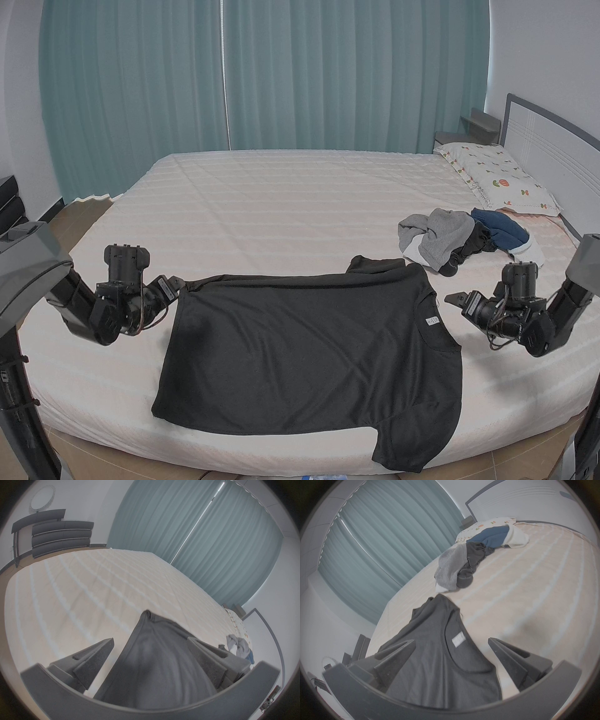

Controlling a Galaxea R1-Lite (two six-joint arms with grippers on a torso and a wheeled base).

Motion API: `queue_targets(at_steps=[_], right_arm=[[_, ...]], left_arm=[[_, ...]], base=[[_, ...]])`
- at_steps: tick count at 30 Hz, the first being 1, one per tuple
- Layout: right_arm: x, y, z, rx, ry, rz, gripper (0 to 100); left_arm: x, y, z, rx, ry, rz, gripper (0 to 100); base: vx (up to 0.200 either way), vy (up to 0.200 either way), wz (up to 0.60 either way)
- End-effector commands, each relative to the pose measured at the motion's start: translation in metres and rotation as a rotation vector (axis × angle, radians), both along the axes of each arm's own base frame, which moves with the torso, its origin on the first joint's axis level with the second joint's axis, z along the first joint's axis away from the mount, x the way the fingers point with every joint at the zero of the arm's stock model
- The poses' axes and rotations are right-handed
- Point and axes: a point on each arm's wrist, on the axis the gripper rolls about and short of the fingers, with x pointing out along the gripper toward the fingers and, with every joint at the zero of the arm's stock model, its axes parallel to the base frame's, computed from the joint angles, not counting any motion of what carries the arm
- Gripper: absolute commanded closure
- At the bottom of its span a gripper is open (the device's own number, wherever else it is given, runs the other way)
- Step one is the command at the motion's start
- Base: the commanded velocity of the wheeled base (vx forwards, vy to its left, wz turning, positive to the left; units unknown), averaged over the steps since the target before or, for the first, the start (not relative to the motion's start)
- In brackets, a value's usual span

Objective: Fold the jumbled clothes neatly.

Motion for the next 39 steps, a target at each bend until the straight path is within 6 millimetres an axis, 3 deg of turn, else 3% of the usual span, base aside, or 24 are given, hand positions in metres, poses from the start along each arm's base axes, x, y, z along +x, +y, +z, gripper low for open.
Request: queue_targets(at_steps=[1,3,9,10,21,33,39], right_arm=[[-0.080,-0.003,0.009,0.046,0.026,0.077,0],[-0.094,-0.005,0.003,0.083,0.053,0.120,0],[-0.111,-0.009,-0.003,0.131,0.072,0.168,0],[-0.115,-0.008,-0.006,0.132,0.089,0.176,0],[-0.116,-0.006,-0.022,0.136,0.172,0.180,0],[-0.120,-0.002,-0.022,0.137,0.179,0.202,0],[-0.120,-0.002,-0.021,0.136,0.165,0.201,0]], left_arm=[[-0.080,-0.007,0.002,-0.033,-0.005,-0.058,0],[-0.095,-0.004,-0.008,-0.049,0.012,-0.049,0],[-0.113,-0.007,-0.022,-0.072,0.042,-0.054,0],[-0.119,-0.009,-0.033,-0.073,0.095,-0.063,0],[-0.123,-0.009,-0.083,-0.083,0.166,-0.068,0],[-0.134,-0.007,-0.077,-0.081,0.153,-0.069,0],[-0.124,-0.007,-0.081,-0.101,0.136,-0.050,0]], base=[[0.000,0.000,0.00],[-0.100,0.000,0.00],[-0.200,0.000,0.00],[-0.200,0.000,0.00],[-0.018,0.000,0.00],[0.000,0.000,0.00],[0.000,0.000,0.00]])
